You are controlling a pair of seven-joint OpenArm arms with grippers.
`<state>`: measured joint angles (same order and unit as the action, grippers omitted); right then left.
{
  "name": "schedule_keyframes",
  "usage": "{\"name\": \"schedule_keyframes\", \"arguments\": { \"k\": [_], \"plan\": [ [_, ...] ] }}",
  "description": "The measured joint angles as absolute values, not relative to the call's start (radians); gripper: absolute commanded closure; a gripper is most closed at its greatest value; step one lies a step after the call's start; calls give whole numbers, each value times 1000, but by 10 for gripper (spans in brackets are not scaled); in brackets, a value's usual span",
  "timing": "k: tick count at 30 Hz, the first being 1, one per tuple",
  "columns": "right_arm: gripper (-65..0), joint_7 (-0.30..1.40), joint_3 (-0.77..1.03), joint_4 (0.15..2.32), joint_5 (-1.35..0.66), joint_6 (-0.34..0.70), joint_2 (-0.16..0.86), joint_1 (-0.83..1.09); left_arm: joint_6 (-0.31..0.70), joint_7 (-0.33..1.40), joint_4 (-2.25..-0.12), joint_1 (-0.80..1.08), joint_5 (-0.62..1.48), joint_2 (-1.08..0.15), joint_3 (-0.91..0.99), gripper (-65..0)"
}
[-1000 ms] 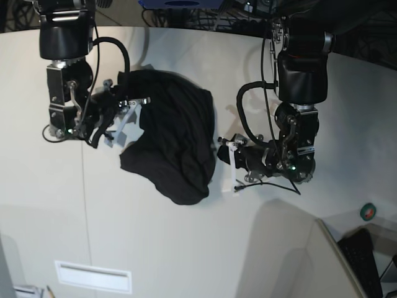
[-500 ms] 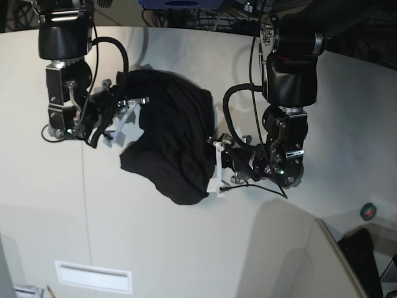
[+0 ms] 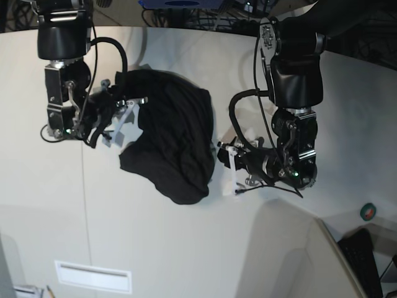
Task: Layout the t-shirt on the table in an organized manner, then fold the t-shirt properly
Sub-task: 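Hold the shirt with both grippers and pull the left gripper's edge outward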
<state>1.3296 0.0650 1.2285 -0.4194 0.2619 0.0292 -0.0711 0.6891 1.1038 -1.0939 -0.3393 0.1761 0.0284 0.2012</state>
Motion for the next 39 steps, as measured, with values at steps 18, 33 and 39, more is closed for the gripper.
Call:
{"name": "schedule_keyframes", "arguments": {
  "k": [18,33,39],
  "plan": [
    [0,1329,63,1228,-419,262,29,-71,689,1110,-1039,-405,363,-1,268,-242],
    [0,1329,63,1228,-419,262,28,-72,688,962,-827,-368,337,8,208,-242],
    [0,1332,63,1228,-419,262,28,-72,688,843,-702,-397,363,26,86,-237]
  ]
}}
